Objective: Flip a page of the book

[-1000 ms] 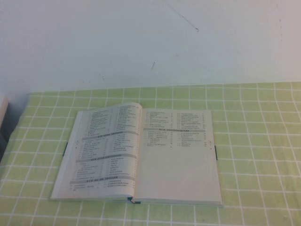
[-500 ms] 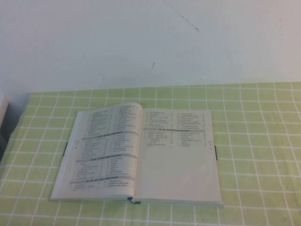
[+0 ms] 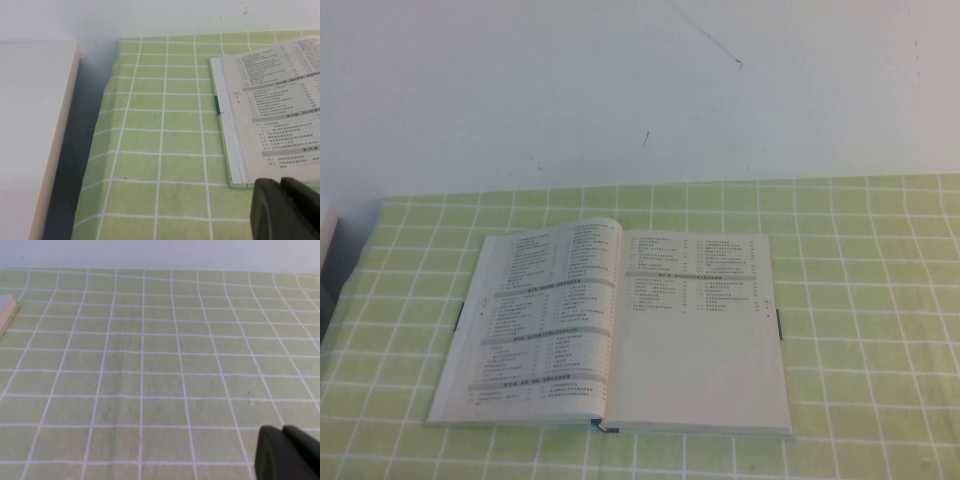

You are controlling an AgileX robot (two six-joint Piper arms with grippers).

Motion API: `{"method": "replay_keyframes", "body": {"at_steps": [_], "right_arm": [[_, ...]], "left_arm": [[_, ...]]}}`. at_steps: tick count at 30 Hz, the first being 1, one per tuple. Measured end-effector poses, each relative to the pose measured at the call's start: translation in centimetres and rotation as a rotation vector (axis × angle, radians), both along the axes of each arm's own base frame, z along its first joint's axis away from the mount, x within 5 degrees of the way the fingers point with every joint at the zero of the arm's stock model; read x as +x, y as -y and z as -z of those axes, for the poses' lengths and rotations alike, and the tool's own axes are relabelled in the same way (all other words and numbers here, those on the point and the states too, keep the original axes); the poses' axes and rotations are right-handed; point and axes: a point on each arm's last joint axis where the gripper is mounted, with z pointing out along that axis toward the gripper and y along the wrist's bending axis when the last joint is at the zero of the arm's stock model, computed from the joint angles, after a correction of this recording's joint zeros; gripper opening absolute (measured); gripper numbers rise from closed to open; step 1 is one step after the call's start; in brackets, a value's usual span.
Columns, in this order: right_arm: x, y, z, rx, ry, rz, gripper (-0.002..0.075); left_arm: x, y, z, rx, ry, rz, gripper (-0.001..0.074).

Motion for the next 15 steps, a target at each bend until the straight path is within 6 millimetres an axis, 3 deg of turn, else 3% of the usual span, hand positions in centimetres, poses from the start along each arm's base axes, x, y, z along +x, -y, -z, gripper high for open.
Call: {"method": "replay_keyframes", "body": {"at_steps": [15], "right_arm": [[0.00,0.01,0.00,-0.022,-0.003,-0.007,-0.0004]], "left_arm": [[0.00,0.00,0.00,0.000,0.000,0.000,-0.0004]]}}
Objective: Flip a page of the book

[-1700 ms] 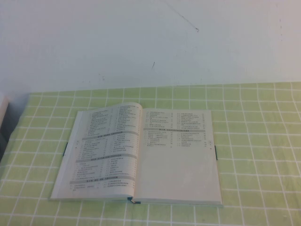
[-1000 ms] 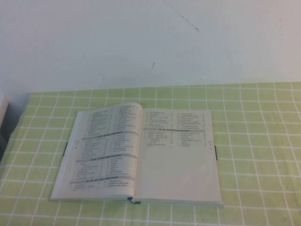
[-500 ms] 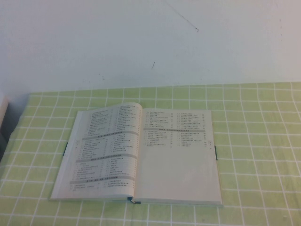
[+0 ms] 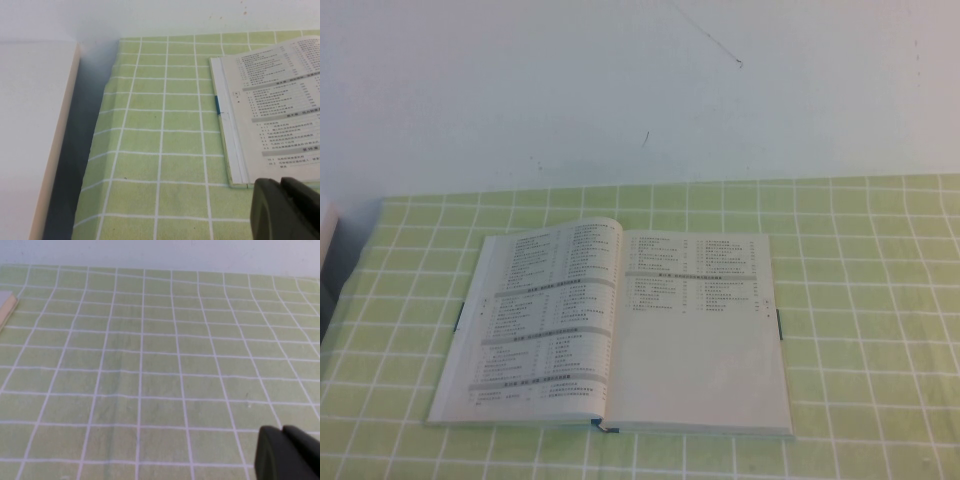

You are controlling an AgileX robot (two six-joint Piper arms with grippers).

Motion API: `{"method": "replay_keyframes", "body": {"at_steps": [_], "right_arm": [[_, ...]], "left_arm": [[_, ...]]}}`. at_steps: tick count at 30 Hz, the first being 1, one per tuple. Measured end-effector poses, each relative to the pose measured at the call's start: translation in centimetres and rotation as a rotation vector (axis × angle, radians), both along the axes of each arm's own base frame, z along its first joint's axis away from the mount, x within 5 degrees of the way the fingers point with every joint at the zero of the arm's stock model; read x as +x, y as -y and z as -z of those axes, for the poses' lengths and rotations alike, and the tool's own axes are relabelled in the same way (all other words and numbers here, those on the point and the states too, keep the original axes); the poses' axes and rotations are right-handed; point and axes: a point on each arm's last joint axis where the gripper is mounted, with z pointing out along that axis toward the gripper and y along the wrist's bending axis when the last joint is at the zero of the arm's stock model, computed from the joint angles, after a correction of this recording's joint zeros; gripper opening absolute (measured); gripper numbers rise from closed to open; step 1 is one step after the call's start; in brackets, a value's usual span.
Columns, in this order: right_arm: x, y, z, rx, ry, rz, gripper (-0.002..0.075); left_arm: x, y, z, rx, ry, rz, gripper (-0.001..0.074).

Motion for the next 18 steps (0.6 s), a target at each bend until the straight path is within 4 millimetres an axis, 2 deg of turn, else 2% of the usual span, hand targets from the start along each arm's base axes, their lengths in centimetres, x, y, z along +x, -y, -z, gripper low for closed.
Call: {"method": "replay_keyframes", "body": {"at_steps": [8,13,18], "right_arm": [[0.3,0.0,-0.7,-0.016,0.100,-0.008,-0.0004],[0.6,-0.1,-2.6,-0.042,0.310,-0.025,-0.0004],[0.4,-0.4,-5.1,-0.077,0.577,-0.045,-0.0004]], "left_arm": [[0.2,0.0,-0.4,-0.004,0.063,0.000,-0.0004],[0.4,0.0,-2.5,-0.018,0.290,-0.002,-0.0004],[0.1,0.0,-4.5,0.043,0.517,0.006,-0.0004]]}}
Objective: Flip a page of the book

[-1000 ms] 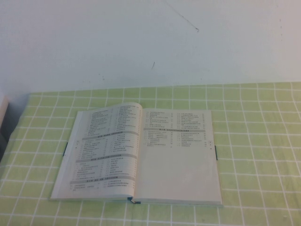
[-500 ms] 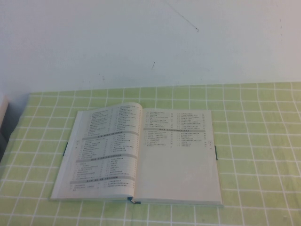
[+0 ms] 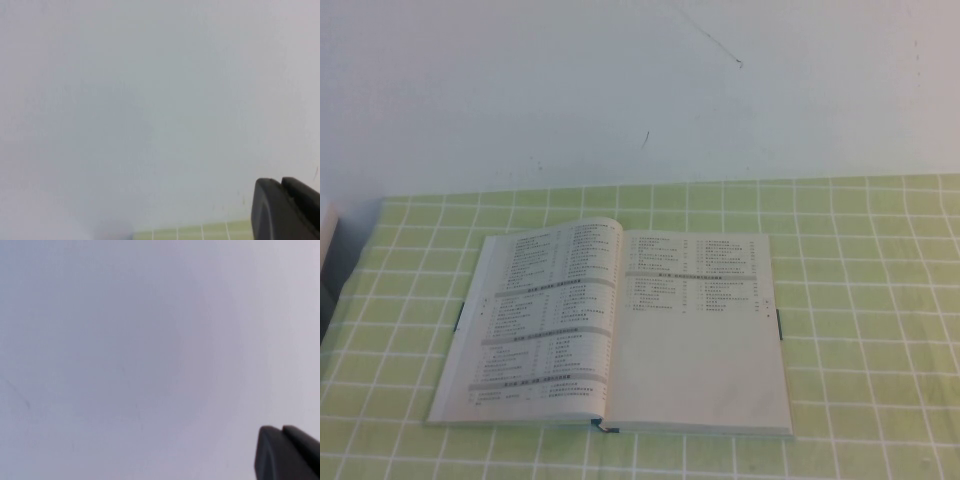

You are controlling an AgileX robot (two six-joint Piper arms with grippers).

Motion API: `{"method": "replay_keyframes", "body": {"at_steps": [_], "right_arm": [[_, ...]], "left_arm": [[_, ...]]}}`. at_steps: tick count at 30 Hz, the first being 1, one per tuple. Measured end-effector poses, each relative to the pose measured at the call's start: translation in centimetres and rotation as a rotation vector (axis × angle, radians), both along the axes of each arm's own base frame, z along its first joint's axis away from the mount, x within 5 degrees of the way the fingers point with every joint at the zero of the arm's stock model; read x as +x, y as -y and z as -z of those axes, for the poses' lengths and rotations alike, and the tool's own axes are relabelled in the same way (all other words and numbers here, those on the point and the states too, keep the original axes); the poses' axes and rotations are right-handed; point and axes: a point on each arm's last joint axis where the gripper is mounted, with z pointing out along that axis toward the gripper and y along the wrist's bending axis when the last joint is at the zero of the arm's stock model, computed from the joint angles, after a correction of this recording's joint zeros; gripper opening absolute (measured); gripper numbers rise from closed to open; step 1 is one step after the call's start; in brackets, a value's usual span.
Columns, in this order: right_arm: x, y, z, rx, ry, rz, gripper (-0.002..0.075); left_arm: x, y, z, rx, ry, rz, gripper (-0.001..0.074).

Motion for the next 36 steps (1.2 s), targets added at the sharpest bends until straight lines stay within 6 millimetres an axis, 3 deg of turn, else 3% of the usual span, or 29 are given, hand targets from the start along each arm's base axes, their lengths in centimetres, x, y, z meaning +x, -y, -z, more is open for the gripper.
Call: {"method": "replay_keyframes", "body": {"at_steps": [6,14,18,24,27,32,36], "right_arm": [[-0.8,-0.3,-2.1,-0.019,0.246,-0.023,-0.0004],[-1.0,-0.2,-2.5,-0.030,0.301,-0.013,-0.0004],[-0.7,-0.1,-2.4,-0.028,0.163,0.003,-0.0004],[-1.6,0.0,-5.6,-0.051,-0.034,0.031,-0.0004],[-1.8,0.1,-7.2,-0.044,-0.152,0.037,-0.0005],[0.0,0.2,-9.1,0.008,-0.396,0.020,-0.0004],[2.1,0.2,-10.1,0.031,-0.602,0.000,-0.0004]], "left_arm": [[-0.3,0.1,-1.1,-0.017,0.121,0.012,-0.0004],[-0.7,-0.1,-1.9,-0.171,0.208,0.052,-0.0004],[-0.5,-0.2,-1.9,-0.239,0.141,0.051,-0.0004],[-1.6,-0.1,-6.0,-0.238,0.000,0.056,-0.0004],[-1.2,0.0,-7.4,-0.230,-0.157,0.050,-0.0004],[1.4,0.3,-9.2,-0.189,-0.384,0.036,-0.0004],[4.2,0.8,-8.7,-0.265,-0.539,0.056,-0.0004]]}}
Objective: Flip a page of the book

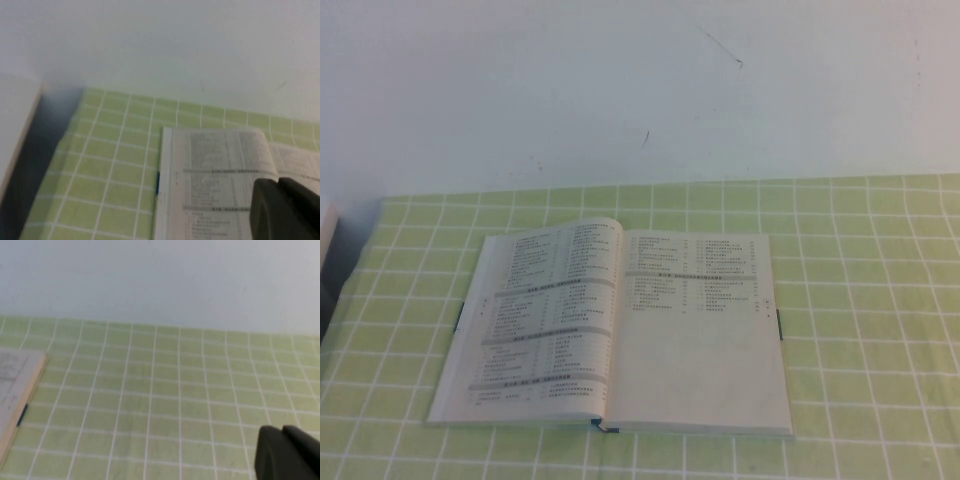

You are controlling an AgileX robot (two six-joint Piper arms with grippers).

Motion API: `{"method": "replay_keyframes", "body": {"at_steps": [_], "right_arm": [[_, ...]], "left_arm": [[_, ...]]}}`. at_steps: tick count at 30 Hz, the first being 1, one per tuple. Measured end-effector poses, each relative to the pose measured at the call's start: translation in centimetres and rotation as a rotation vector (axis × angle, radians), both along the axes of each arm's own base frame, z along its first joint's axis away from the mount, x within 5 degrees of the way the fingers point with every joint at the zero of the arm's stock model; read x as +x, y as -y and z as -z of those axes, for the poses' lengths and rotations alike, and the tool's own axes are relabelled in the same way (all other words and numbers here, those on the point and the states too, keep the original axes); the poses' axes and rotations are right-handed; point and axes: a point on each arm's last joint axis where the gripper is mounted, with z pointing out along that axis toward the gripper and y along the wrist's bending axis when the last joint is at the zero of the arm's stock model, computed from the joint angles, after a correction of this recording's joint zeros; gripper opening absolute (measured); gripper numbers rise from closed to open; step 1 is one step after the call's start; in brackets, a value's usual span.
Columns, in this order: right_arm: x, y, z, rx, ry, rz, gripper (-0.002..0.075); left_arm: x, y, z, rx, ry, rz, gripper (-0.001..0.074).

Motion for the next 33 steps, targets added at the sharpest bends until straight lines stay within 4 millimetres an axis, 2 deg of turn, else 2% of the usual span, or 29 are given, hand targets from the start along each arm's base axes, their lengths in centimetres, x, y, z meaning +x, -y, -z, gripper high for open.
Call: {"method": "replay_keyframes", "body": {"at_steps": [5,12,16,20,23,26,30,33], "right_arm": [[2.5,-0.5,-0.6,-0.002,-0.182,-0.102,-0.0004],[5.9,-2.4,0.6,0.071,-0.338,-0.357,-0.0004],[8.7,-3.1,1.5,0.150,-0.398,-0.457,-0.0003],[12.1,-3.7,2.3,0.258,-0.421,-0.536,0.0027],[14.6,-4.5,3.0,0.318,-0.449,-0.602,0.0087],[16.9,-6.0,4.1,0.328,-0.493,-0.662,0.0127],[19.9,-9.0,6.5,0.300,-0.555,-0.711,0.0140],[21.4,-11.0,8.5,0.282,-0.604,-0.735,0.0147]], "left_arm": [[3.3,1.0,1.4,0.011,-0.169,0.098,-0.0004],[8.4,3.3,0.0,0.010,-0.333,0.361,-0.0004],[12.5,4.6,-0.7,-0.017,-0.356,0.488,-0.0004],[16.1,5.1,-0.2,-0.056,-0.382,0.514,-0.0004],[18.4,6.1,0.9,-0.068,-0.404,0.539,-0.0004],[20.2,8.0,3.1,-0.051,-0.436,0.589,-0.0004],[21.6,10.1,6.6,-0.008,-0.502,0.619,-0.0004],[22.3,10.9,9.0,0.031,-0.543,0.624,-0.0004]]}}
